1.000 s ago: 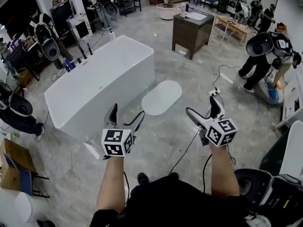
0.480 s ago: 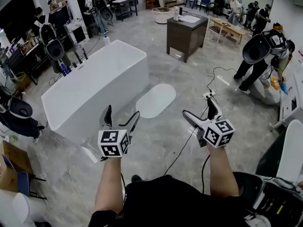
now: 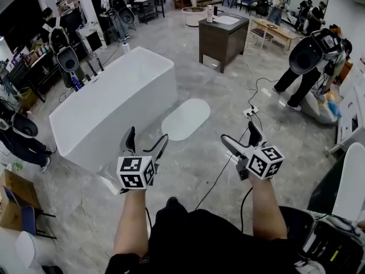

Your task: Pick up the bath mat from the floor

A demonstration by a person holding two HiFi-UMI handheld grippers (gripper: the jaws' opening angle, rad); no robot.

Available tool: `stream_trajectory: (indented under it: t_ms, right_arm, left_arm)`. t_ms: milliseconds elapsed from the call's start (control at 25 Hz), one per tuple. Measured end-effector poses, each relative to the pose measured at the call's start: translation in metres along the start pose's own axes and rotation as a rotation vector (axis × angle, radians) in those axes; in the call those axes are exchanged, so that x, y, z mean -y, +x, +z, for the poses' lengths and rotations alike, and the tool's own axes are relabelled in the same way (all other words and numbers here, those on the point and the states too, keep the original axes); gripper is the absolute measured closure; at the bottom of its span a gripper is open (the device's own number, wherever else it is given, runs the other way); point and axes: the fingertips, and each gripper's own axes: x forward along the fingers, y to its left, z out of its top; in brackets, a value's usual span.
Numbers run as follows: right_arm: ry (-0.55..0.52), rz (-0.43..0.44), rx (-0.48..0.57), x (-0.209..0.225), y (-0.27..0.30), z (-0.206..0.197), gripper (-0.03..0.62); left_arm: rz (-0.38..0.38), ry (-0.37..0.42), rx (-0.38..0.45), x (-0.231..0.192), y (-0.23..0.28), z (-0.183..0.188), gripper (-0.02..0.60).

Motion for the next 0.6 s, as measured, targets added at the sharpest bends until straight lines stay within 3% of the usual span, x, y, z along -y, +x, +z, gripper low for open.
stream_trajectory:
  t_ms: [360, 600]
  right_arm:
    - [0.009, -0.003, -0.023, 0.014, 0.013, -0.007, 0.011]
    - [0.025, -0.019, -0.046, 0.036, 0.044, -0.013, 0.011]
  left_arm:
    - [-0.026, -0.005, -0.03, 0.0, 0.023, -0.014, 0.083]
    - [-0.037, -0.021, -0.026, -0.017, 0.067, -0.016, 0.084]
